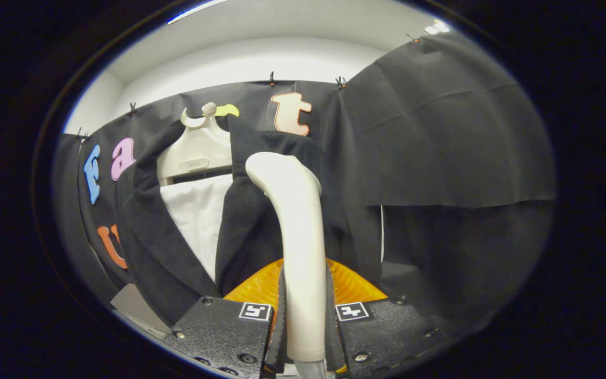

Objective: Iron the clothes twice with a garment steamer, once on the left side and once on the right side.

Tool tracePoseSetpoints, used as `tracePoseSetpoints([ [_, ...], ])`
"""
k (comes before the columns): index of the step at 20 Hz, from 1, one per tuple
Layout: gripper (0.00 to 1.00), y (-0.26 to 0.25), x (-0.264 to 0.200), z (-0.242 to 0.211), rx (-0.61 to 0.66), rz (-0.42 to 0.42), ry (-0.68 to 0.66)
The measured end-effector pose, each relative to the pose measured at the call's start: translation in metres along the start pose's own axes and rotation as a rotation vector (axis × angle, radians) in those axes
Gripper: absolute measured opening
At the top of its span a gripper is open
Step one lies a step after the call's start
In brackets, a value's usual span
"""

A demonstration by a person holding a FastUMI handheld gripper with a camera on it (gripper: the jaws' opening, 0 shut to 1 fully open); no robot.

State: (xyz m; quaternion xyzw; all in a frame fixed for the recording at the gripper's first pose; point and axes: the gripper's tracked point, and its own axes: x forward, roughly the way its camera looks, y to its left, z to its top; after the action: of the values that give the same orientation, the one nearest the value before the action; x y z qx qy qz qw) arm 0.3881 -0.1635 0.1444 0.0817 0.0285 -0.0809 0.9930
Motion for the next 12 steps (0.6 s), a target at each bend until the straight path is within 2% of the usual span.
tracePoseSetpoints([
  [12, 0.31, 0.01, -0.022, -0.069, -0.071, -0.069, 0.08],
])
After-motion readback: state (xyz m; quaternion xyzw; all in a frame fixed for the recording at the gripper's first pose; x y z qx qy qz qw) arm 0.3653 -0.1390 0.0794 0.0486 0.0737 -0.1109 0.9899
